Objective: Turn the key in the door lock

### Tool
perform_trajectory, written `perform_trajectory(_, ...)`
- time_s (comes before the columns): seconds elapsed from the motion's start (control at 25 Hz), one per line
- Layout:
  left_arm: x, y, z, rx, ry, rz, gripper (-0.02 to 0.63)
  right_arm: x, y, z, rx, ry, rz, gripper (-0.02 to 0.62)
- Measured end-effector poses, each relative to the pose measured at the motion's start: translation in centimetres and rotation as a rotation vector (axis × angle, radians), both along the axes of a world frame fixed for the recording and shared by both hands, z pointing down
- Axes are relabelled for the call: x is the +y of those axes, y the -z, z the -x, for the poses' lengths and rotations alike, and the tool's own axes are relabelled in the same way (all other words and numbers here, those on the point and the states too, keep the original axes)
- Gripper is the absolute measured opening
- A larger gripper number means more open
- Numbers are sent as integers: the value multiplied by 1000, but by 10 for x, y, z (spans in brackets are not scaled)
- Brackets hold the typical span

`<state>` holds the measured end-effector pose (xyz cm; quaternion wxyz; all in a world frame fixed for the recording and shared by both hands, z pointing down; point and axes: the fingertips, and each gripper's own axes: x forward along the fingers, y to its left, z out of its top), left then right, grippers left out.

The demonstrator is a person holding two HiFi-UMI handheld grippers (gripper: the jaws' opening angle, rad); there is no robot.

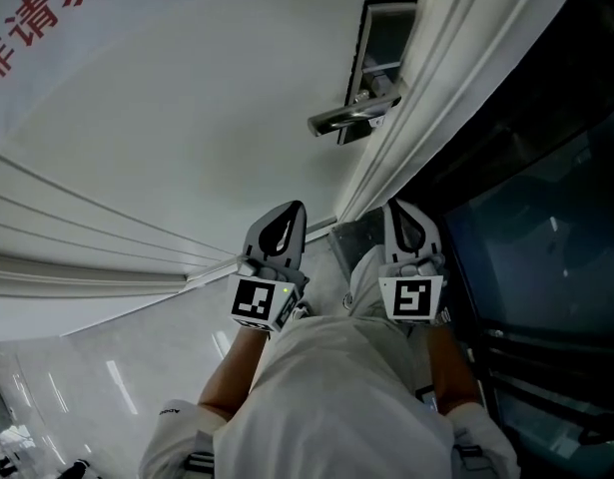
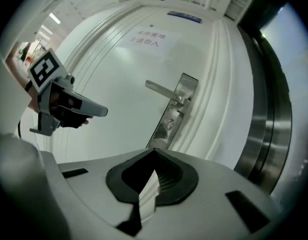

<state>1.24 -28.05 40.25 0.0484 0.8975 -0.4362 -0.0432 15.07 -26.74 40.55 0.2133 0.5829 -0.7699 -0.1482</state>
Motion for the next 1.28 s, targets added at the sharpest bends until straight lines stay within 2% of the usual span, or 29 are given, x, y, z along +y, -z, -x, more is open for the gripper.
perform_trajectory(0.12, -7, 7, -3, -16, 4, -22, 9, -21, 18, 5, 234, 5, -78, 0)
perform_trajectory(0.2, -9, 10, -3, -19, 0, -25, 9, -32, 25, 8, 356, -2, -110, 0)
perform_trajectory(0.4, -13, 15, 0, -51, 6, -32, 9, -59, 43, 10, 554, -24, -161, 0)
perform_trajectory(0.56, -16, 28, 16, -10, 40, -35, 9, -76, 50, 14, 691, -48, -170, 0)
perform_trajectory(0.72, -9, 30, 29, -3, 50, -26, 9, -84, 50, 18, 764, -55, -158, 0)
perform_trajectory(0.76, -8, 30, 31, -3, 49, -28, 9, -87, 45, 18, 777, -53, -133, 35)
perform_trajectory(0.88, -1, 28, 36, 3, 43, -26, 9, -95, 36, 15, 820, -68, -96, 86)
perform_trajectory(1.28, 16, 9, 42, 7, 13, 21, 9, -100, 47, 16, 862, -165, -198, 86)
